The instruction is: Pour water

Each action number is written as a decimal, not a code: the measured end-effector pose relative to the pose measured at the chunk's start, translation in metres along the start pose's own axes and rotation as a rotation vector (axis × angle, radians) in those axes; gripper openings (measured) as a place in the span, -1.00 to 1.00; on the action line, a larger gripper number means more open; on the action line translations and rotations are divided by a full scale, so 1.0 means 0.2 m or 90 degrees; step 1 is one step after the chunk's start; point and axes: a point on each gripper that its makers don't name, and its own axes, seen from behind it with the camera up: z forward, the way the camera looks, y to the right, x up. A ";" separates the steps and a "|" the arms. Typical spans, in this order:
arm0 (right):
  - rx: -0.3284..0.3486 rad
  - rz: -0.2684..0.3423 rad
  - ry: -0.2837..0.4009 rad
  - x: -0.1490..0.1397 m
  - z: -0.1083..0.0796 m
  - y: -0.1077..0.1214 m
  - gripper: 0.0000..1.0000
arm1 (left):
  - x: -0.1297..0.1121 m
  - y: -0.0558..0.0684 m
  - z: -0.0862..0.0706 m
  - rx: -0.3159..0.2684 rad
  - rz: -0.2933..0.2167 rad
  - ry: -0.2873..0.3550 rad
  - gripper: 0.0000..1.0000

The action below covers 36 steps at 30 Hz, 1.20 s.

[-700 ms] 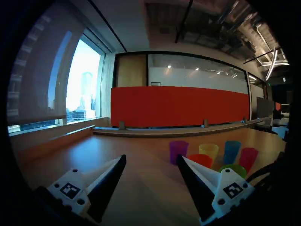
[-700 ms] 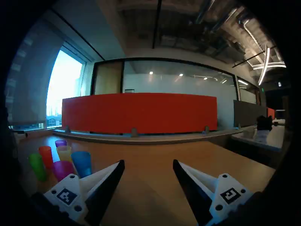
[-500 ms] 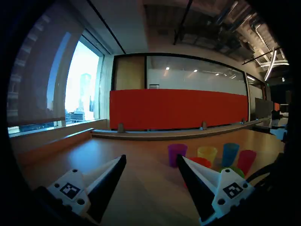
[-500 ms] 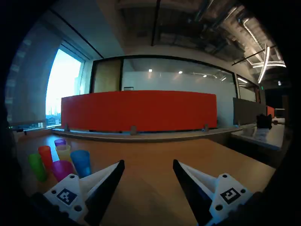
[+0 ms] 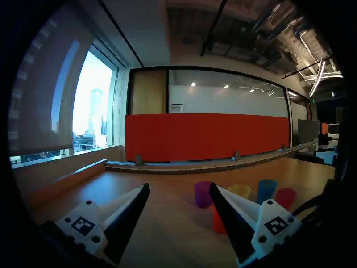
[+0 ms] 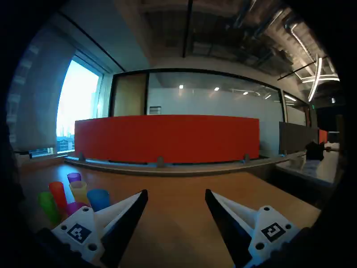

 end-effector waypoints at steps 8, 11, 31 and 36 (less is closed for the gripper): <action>0.014 -0.006 0.000 0.16 0.02 -0.02 0.99 | 0.12 -0.01 0.02 -0.009 0.013 -0.002 0.99; 0.018 -0.011 -0.001 0.21 0.04 -0.02 0.99 | 0.18 -0.01 0.04 -0.014 0.015 -0.001 0.99; 0.041 0.002 0.000 0.50 0.12 -0.08 0.99 | 0.45 -0.01 0.11 -0.050 -0.014 -0.013 0.99; 0.055 0.007 -0.003 0.55 0.14 -0.09 0.99 | 0.51 0.01 0.13 -0.068 -0.013 -0.009 0.98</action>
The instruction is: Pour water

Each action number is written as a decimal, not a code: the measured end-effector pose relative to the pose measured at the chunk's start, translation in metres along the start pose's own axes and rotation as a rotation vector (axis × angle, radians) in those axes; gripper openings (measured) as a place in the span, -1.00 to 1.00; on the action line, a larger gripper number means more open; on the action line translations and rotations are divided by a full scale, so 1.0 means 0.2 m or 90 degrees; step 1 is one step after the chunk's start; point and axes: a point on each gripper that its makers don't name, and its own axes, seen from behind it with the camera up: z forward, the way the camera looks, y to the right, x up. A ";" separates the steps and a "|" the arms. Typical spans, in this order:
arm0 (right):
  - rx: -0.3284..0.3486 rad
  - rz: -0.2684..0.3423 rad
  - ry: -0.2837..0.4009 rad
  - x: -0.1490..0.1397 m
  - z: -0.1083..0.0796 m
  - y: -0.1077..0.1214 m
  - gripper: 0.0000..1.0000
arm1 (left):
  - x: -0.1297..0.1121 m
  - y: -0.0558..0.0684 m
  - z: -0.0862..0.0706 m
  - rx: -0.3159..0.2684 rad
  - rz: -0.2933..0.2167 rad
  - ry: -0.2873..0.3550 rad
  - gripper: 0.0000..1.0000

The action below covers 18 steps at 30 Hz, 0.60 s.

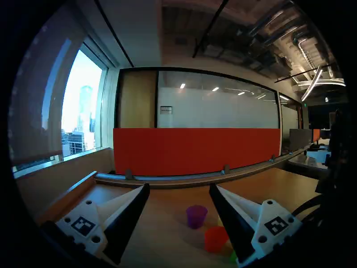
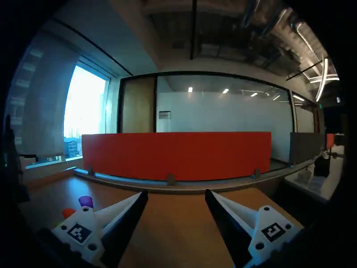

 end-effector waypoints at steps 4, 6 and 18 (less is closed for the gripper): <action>0.018 -0.009 0.000 0.03 0.01 -0.03 0.99 | 0.01 0.04 0.01 -0.020 -0.005 -0.006 0.98; 0.031 -0.016 -0.002 0.04 0.01 -0.05 0.99 | 0.01 0.06 0.01 -0.031 -0.007 -0.010 0.99; 0.137 -0.099 -0.039 0.00 0.01 -0.23 0.99 | 0.03 0.17 -0.02 -0.104 0.012 -0.016 0.99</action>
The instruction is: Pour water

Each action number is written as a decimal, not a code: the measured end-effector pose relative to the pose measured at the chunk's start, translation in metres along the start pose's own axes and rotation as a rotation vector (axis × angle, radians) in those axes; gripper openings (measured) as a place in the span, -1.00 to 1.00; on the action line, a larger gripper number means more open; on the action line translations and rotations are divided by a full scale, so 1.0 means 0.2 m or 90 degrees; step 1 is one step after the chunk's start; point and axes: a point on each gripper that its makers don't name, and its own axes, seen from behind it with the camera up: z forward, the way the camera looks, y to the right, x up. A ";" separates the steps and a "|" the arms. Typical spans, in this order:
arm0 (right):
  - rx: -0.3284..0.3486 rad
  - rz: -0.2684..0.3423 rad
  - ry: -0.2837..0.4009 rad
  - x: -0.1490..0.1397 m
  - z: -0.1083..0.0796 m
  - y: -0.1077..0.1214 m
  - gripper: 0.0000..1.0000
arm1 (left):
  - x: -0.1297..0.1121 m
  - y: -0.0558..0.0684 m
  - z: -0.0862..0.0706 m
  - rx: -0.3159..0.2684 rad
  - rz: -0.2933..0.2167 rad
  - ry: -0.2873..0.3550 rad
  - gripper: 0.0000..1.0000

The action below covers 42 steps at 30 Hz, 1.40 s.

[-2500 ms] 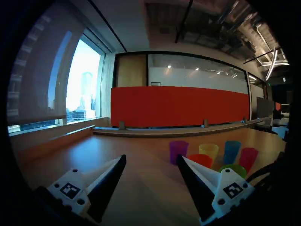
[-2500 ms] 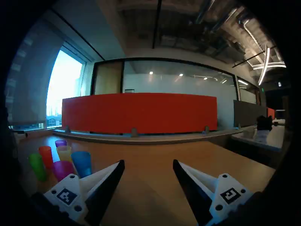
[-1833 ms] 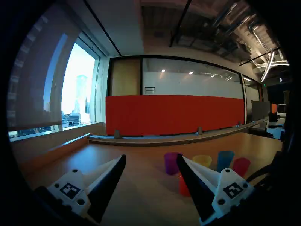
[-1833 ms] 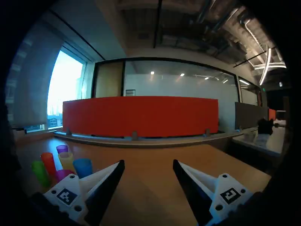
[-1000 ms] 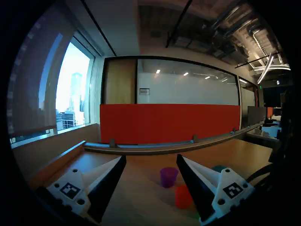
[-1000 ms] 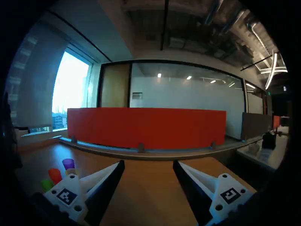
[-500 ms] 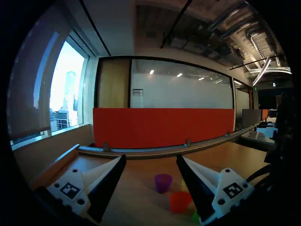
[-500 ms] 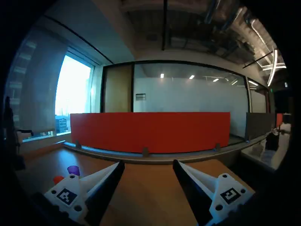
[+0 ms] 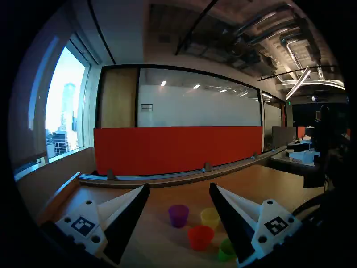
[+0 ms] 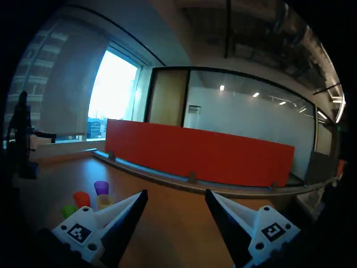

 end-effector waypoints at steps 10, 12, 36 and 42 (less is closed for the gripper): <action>0.076 0.017 -0.017 0.03 0.01 -0.12 0.99 | -0.02 0.12 -0.02 -0.069 0.047 -0.030 0.99; 0.092 0.018 -0.025 0.02 0.02 -0.14 0.99 | -0.03 0.13 -0.02 -0.081 0.050 -0.036 0.99; 0.207 -0.027 -0.109 -0.07 0.08 -0.32 0.99 | -0.21 0.30 -0.01 -0.211 0.068 -0.112 0.99; 0.215 -0.041 -0.124 -0.10 0.12 -0.33 0.99 | -0.29 0.32 0.01 -0.224 0.074 -0.134 0.99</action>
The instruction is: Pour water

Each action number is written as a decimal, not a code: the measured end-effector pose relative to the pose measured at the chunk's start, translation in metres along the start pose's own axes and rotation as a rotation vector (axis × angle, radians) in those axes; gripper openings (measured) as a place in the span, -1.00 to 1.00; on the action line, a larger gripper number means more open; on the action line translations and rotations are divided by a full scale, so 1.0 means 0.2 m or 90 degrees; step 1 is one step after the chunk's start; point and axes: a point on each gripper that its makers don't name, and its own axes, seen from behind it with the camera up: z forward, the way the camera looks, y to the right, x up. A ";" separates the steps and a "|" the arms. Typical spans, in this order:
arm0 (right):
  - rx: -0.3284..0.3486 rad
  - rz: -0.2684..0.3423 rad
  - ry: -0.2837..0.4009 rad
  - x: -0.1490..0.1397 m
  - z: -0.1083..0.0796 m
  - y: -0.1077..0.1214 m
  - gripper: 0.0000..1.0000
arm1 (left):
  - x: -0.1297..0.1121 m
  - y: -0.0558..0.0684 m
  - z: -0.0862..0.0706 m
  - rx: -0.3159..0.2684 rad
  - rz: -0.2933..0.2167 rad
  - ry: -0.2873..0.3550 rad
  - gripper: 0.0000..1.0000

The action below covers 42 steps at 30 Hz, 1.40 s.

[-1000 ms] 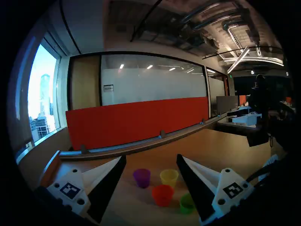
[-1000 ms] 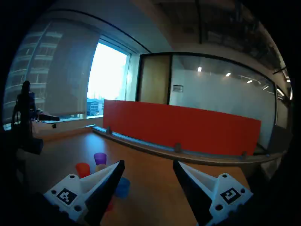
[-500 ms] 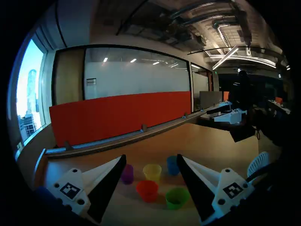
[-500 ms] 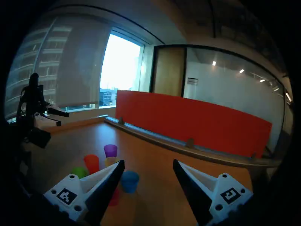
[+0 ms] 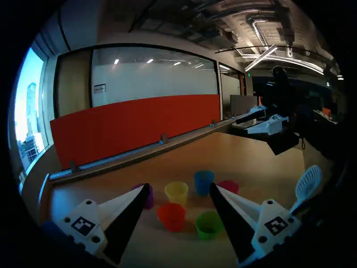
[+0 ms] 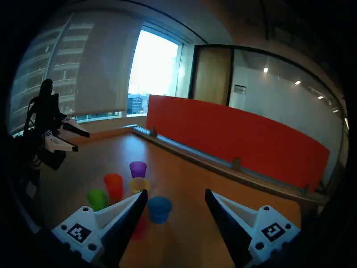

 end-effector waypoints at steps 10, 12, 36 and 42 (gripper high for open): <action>0.016 -0.016 -0.029 -0.05 0.08 -0.03 0.99 | -0.14 0.07 0.06 -0.033 0.008 -0.035 0.99; 0.020 -0.019 -0.034 -0.06 0.09 -0.04 0.99 | -0.17 0.09 0.07 -0.041 0.008 -0.041 0.99; 0.033 -0.028 -0.073 -0.15 0.24 -0.05 0.99 | -0.60 0.33 0.17 -0.129 0.051 -0.153 0.99; 0.035 -0.031 -0.075 -0.14 0.26 -0.06 1.00 | -0.69 0.36 0.20 -0.145 0.062 -0.186 1.00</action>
